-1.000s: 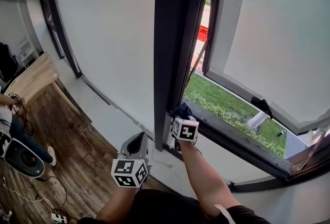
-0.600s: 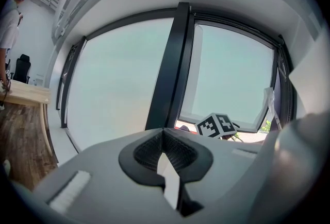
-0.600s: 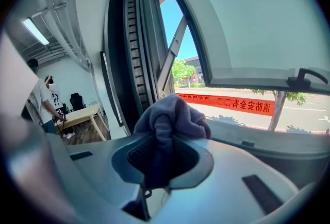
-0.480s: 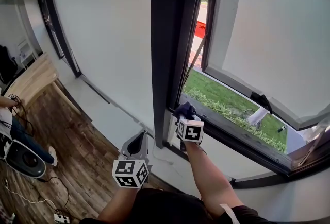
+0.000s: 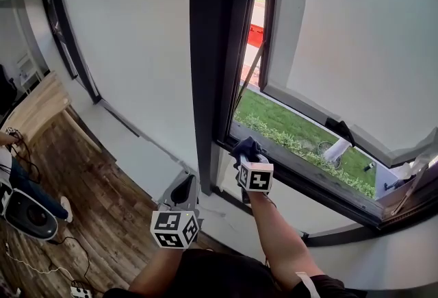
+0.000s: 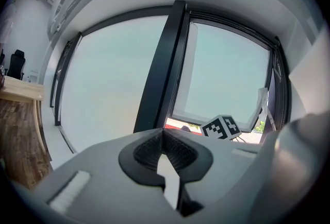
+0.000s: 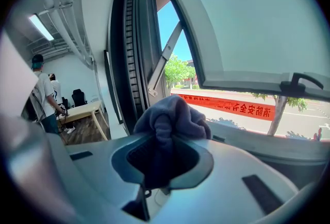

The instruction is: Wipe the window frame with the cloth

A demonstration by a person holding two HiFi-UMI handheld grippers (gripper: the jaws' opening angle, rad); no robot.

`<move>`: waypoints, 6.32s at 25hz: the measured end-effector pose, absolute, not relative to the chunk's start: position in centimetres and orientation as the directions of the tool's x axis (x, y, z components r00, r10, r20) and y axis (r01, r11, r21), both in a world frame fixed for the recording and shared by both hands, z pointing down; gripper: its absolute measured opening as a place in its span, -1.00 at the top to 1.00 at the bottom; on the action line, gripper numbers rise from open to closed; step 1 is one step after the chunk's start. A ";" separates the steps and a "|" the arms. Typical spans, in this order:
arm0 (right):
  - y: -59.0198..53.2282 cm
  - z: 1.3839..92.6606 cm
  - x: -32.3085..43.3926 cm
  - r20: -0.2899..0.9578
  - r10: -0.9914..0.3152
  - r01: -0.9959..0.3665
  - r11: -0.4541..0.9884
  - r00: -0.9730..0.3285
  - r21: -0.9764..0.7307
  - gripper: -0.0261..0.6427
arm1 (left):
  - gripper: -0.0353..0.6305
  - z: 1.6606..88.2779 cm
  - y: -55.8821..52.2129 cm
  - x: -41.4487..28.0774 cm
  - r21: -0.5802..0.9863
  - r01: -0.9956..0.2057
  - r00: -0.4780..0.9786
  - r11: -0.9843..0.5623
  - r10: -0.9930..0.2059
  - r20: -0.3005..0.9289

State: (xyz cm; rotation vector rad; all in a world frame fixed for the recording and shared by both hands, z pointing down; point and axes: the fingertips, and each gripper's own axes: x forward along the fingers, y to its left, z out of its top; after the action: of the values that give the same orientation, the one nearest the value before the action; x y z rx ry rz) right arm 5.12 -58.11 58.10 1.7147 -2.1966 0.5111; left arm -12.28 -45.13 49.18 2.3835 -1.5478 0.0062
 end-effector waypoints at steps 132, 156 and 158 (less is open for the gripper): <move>-25.7 57.4 52.2 0.478 -0.819 -0.920 -0.389 0.318 -0.053 0.72 | 0.87 50.4 -32.4 28.2 0.223 -0.420 0.891 -0.880 -0.354 0.283; -21.7 57.3 58.6 0.440 -0.797 -0.866 -0.494 0.415 -0.078 0.72 | 0.87 51.9 -30.2 31.0 0.210 -0.411 0.885 -0.887 -0.334 0.325; -21.5 57.4 58.7 0.444 -0.793 -0.864 -0.498 0.417 -0.078 0.72 | 0.87 51.8 -30.0 31.4 0.205 -0.411 0.885 -0.888 -0.334 0.323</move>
State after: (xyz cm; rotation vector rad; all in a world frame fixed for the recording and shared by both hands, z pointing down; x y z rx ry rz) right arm 58.65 -21.47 57.40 2.5039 -1.4771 0.6484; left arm 31.44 -29.98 51.85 2.7853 -0.5612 0.4078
